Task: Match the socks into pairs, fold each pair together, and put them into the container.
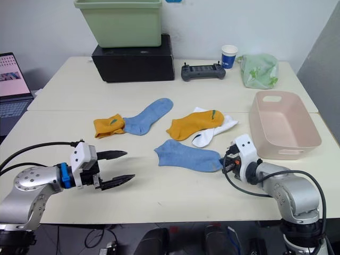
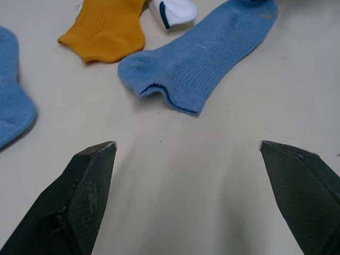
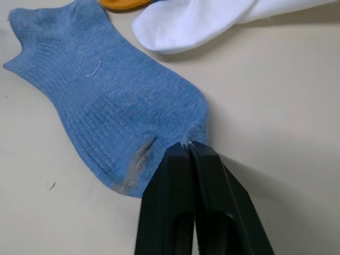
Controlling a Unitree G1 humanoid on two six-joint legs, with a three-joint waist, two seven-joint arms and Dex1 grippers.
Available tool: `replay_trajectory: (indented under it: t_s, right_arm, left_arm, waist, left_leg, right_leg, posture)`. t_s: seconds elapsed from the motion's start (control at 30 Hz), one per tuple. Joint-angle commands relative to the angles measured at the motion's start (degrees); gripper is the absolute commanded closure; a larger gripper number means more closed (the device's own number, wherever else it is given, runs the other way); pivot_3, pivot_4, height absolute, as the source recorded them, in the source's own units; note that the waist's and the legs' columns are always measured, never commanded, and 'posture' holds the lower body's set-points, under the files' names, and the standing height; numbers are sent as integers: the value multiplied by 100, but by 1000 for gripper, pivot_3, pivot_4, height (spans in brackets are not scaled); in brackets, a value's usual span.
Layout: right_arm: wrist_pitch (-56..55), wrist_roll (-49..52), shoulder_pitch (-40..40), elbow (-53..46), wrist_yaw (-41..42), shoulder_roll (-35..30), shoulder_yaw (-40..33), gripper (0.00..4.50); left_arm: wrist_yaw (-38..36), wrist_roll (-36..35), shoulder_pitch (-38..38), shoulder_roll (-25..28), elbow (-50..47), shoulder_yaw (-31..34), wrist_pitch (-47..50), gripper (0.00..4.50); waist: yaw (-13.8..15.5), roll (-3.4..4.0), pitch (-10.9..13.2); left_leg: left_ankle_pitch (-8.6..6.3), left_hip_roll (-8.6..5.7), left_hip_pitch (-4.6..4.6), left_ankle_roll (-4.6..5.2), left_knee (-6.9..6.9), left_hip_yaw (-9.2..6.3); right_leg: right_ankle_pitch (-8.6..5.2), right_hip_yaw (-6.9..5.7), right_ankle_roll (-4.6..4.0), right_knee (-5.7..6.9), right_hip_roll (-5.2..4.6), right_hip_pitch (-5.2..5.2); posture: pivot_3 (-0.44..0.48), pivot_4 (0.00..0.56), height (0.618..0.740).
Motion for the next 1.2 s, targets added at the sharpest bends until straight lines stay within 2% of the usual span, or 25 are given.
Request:
replay_trajectory:
  t_s: [0.03,0.13,0.23,0.37,0.6,0.67,0.87,1.03,1.2]
  right_arm:
    - [-598,-44,168,-318,123,-278,-13,2879]
    - [-1005,170,265,-469,333,-275,-98,1823]
    - [-2013,-93,583,-673,935,-846,149,781]
    - [-2600,-107,865,-703,1208,-1138,189,781]
    - [-4178,-1250,1163,-250,1463,-1841,751,781]
    - [-4305,-1257,1206,-191,1502,-1827,775,781]
    - [-4537,-1174,1358,-190,1577,-1733,723,781]
    - [-4427,-789,1414,-410,1739,-1700,530,781]
    - [-3954,-1033,1375,-98,1376,-1675,551,781]
  left_arm:
    - [293,-141,-327,-254,124,-59,295,0]
    - [636,-638,-407,-434,-85,-75,1540,0]
    - [961,-925,-388,-628,-350,-75,2204,0]
    - [1285,-935,-457,-857,-481,-110,2386,0]
    - [1153,-346,-567,-773,-463,-515,1710,0]
    - [1254,-419,-673,-804,-431,-466,1896,0]
    - [1931,-1284,-941,-1204,-791,-254,3421,0]
    - [2547,-1145,-1280,-1593,-567,-430,3801,0]
    - [2670,-1028,-1403,-1783,-457,-635,3796,0]
  waist:
    - [22,-1,1]
    - [26,-2,1]
    - [19,-3,3]
    - [27,-5,2]
    - [36,-5,2]
    - [48,-5,2]
    - [72,-6,3]
    - [108,-6,3]
    - [117,-7,2]
  left_leg:
    - [0,0,-2,0,1,-2]
    - [0,-2,-10,0,6,-10]
    - [0,-1,-11,0,8,-15]
    - [1,-1,-11,0,9,-21]
    - [3,-2,-3,-4,14,-19]
    - [4,-1,-3,-4,14,-21]
    - [4,-1,-3,-4,19,-23]
    - [4,-3,-3,-4,25,-29]
    - [4,-3,-3,-4,27,-28]
  right_leg:
    - [0,-2,0,0,0,-1]
    - [-1,-9,3,0,1,-1]
    - [-2,-12,6,1,5,0]
    - [-3,-18,7,0,5,4]
    - [-2,-15,6,7,9,9]
    - [-1,-16,3,7,9,10]
    - [-1,-19,3,7,9,16]
    - [0,-23,3,8,9,21]
    - [2,-22,0,8,9,22]
  posture:
    - [0,150,735]
    - [0,150,735]
    - [0,150,735]
    - [0,150,735]
    - [0,150,735]
    - [0,150,735]
    - [0,150,735]
    - [0,150,735]
    - [0,150,735]
